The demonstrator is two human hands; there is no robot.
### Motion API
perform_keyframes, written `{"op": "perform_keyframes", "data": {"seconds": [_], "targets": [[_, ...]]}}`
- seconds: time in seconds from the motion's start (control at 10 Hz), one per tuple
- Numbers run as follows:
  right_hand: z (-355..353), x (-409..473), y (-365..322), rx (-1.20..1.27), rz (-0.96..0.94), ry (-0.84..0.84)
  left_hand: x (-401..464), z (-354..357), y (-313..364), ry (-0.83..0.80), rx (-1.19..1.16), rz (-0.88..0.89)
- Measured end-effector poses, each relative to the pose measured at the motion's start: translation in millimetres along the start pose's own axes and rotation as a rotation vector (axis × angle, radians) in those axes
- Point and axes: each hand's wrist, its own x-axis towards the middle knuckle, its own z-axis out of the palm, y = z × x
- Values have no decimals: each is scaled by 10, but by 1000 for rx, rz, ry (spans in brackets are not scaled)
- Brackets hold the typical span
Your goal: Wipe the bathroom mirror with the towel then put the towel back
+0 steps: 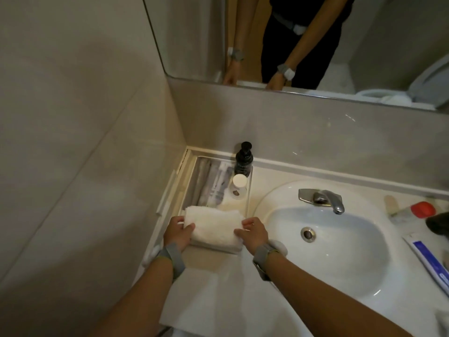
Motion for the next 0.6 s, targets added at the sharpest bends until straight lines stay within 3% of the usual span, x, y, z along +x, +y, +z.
{"op": "perform_keyframes", "data": {"seconds": [0.2, 0.4, 0.5, 0.6], "targets": [[99, 202, 159, -141, 8, 34, 68, 40, -125, 19, 271, 17], [13, 125, 280, -196, -3, 20, 87, 12, -174, -48, 369, 14], [-146, -72, 335, -236, -109, -26, 10, -32, -200, 54, 302, 68], [-331, -275, 408, -108, -145, -12, -52, -70, -194, 116, 96, 120]]}}
